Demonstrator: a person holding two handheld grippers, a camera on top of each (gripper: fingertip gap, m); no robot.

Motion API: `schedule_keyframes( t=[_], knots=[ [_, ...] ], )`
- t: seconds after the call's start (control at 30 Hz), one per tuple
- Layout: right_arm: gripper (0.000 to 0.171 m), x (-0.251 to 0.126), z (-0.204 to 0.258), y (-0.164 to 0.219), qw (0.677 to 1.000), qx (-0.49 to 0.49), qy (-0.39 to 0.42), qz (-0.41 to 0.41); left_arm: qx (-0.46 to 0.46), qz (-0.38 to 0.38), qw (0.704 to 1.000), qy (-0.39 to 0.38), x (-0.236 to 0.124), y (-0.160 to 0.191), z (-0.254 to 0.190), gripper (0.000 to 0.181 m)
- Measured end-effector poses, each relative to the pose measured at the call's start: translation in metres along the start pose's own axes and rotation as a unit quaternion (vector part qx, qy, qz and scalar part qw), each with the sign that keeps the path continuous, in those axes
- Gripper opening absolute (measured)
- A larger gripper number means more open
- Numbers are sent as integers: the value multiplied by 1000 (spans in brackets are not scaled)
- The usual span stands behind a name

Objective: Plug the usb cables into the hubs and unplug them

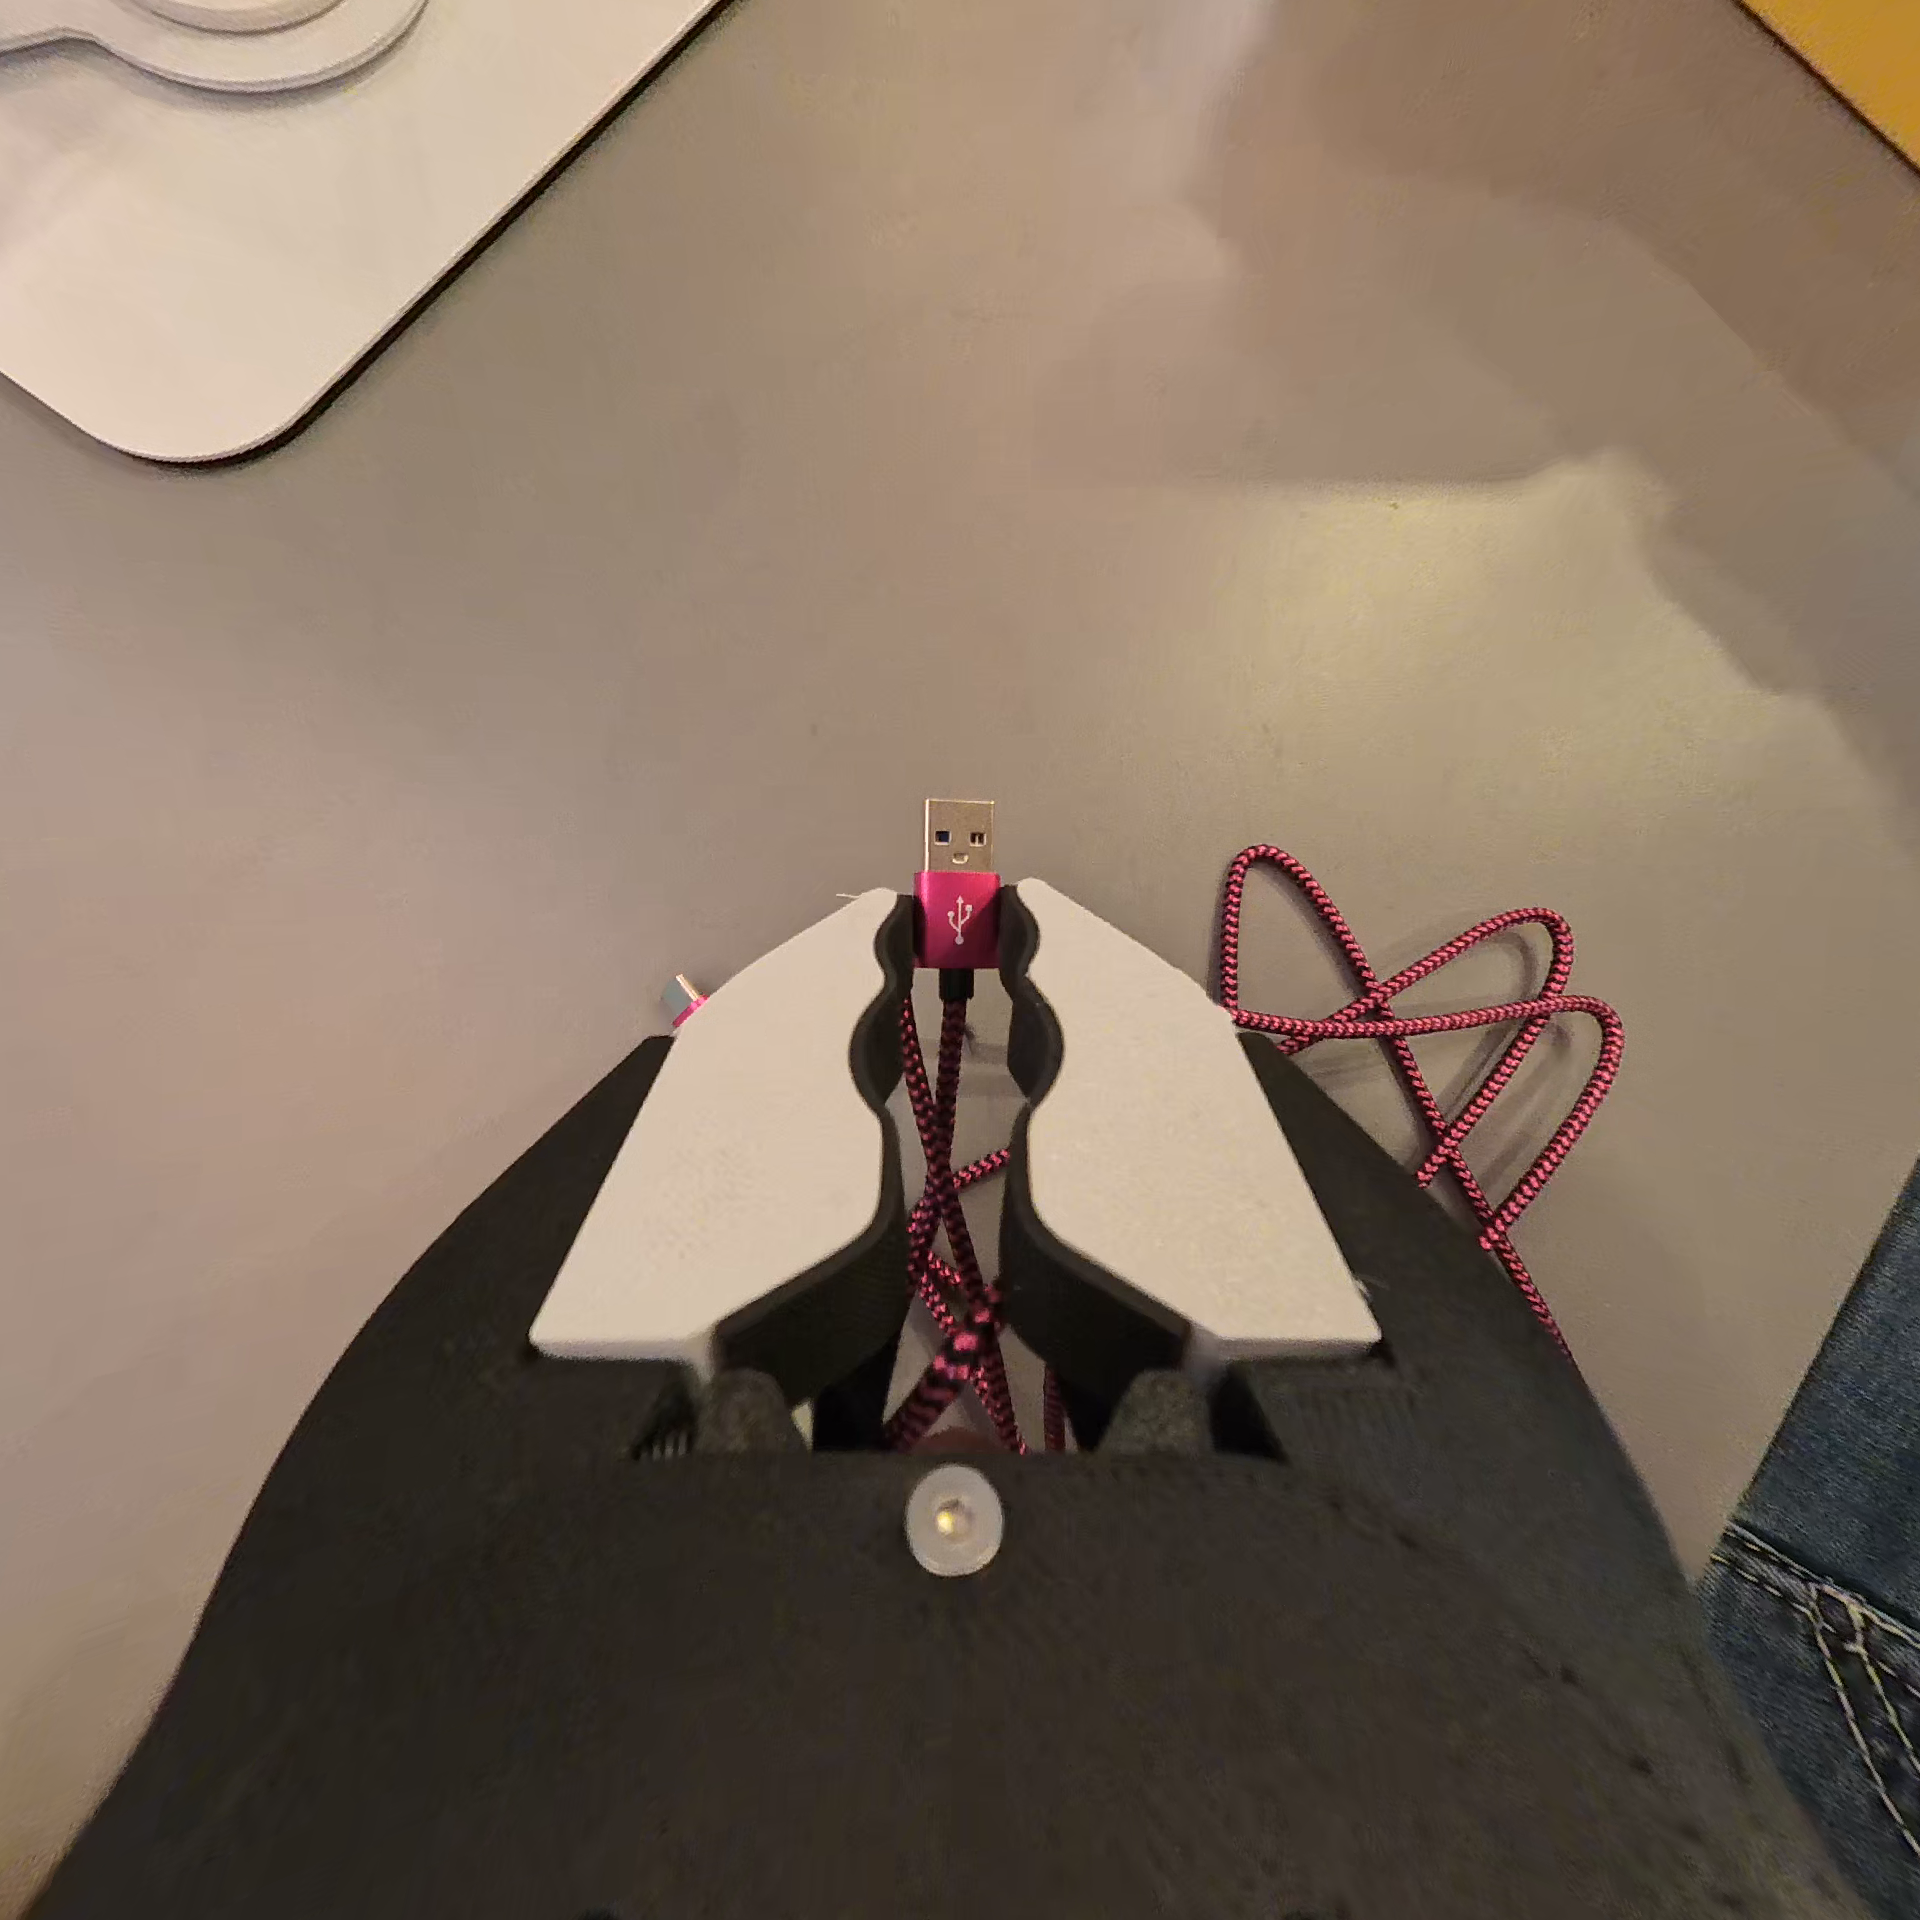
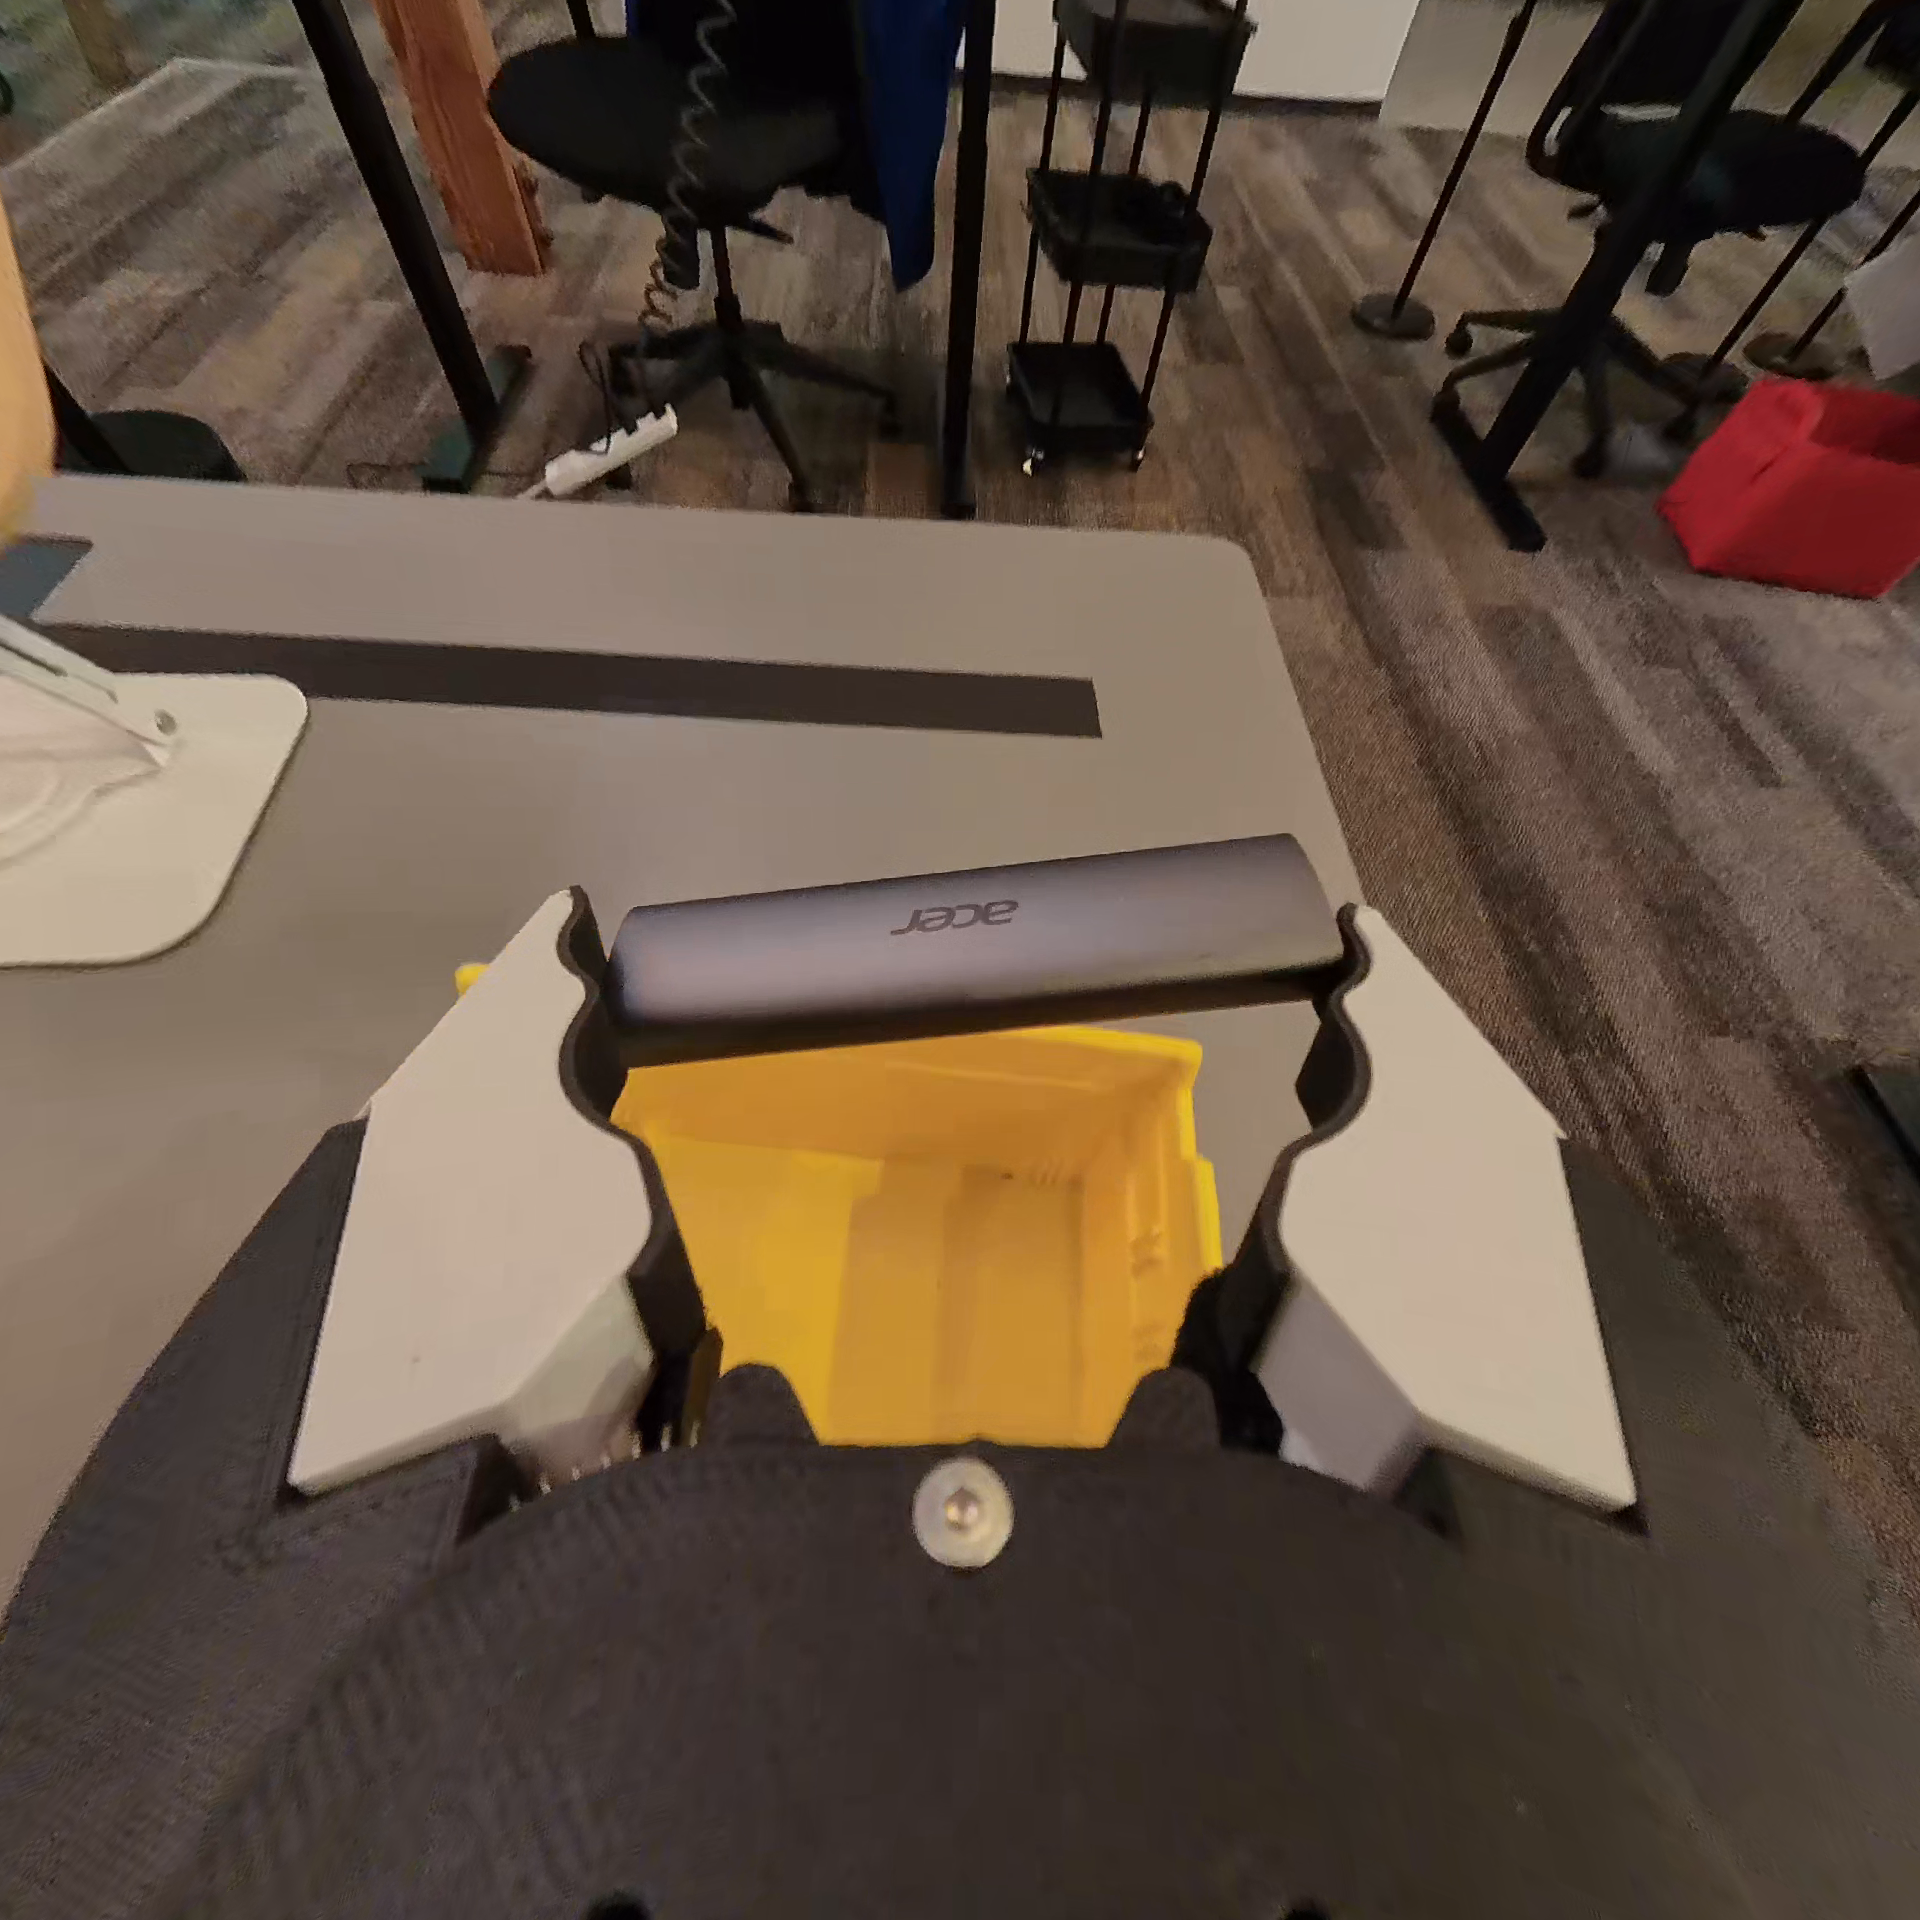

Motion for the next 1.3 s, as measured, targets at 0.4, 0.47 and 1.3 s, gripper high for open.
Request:
schedule_keyframes(
  t=[0.4,0.47,1.3],
  knots=[
    [132,-8,-4,1,999,-29,-8,44,1,5,1000,7,5,2,-1,14],
    [132,0,8,24,996,-35,-22,77,1,3,1000,7,4,1,-1,14],
    [108,-111,237,-15,899,-256,-355,20,-6,7,999,47,1,-4,-12,19]
  ],
)
Point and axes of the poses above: each gripper's, where its closed fingertips meet, x out along the fingers, y out of its underside, z = x × y across the jaws, the point moved 2 cm from there along -x, back along the fingers, and after that the axes turned 14 degrees about -x, right-handed, at the moved point
